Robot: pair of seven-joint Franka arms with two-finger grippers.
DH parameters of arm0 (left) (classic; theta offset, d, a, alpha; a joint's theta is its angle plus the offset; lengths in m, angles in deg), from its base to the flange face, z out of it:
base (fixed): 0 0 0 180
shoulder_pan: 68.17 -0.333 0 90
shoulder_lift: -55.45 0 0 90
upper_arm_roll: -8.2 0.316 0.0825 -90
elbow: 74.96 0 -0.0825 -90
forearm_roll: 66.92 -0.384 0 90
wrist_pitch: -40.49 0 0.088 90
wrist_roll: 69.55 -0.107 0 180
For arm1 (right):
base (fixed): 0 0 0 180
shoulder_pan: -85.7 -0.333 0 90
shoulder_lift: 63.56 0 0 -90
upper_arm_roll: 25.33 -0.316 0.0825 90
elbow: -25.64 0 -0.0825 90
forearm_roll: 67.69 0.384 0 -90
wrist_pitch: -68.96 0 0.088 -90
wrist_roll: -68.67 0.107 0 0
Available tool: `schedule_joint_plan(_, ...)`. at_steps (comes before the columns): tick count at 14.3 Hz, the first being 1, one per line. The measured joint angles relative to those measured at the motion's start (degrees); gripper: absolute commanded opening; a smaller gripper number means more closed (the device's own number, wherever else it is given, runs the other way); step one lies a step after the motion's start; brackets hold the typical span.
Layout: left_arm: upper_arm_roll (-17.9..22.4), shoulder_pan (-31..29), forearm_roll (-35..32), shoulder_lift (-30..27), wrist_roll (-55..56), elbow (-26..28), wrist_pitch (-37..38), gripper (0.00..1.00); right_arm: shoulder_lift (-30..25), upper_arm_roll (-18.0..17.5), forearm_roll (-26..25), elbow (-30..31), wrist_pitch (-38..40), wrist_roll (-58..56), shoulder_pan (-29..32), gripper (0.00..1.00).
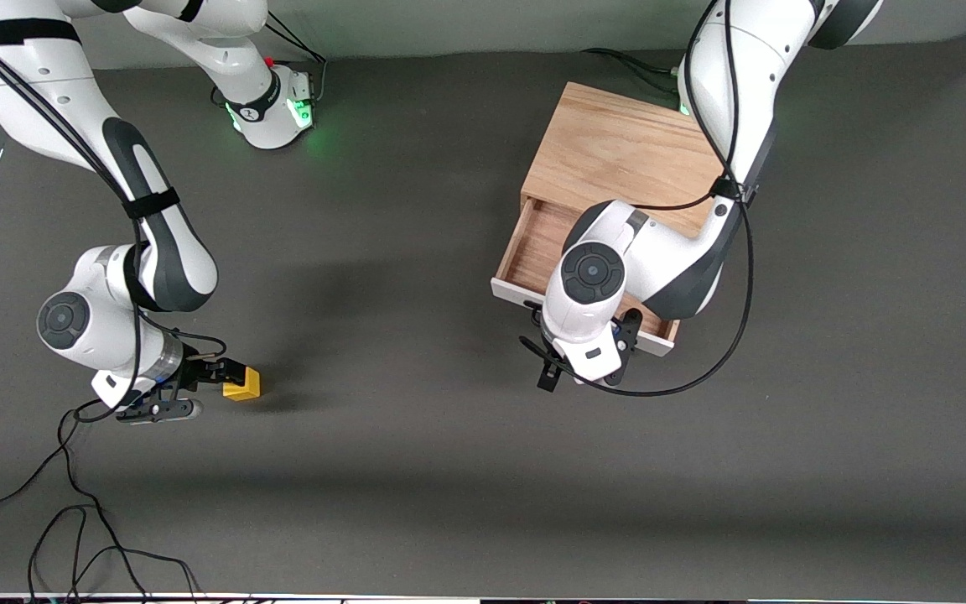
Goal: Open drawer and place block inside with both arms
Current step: 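Lower the right gripper over the yellow cube, then grasp the yellow cube with the right gripper while the left gripper withdraws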
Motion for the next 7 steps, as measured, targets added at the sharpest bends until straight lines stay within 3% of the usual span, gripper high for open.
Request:
schedule_joint_plan(4,0.45,-0.34,-0.54,0.16,-2.93,-3.28,-1.18,1.0,1.55,-0.04,0.0,0.17,-1.15,-0.01,-0.2,1.0)
schedule_joint_plan(7,0.74,-4.06,-0.58,-1.26,-11.5,-9.06,5.31,1.0,3.3,-0.05,-0.01,0.27,-2.59,-0.01,-1.13,0.99)
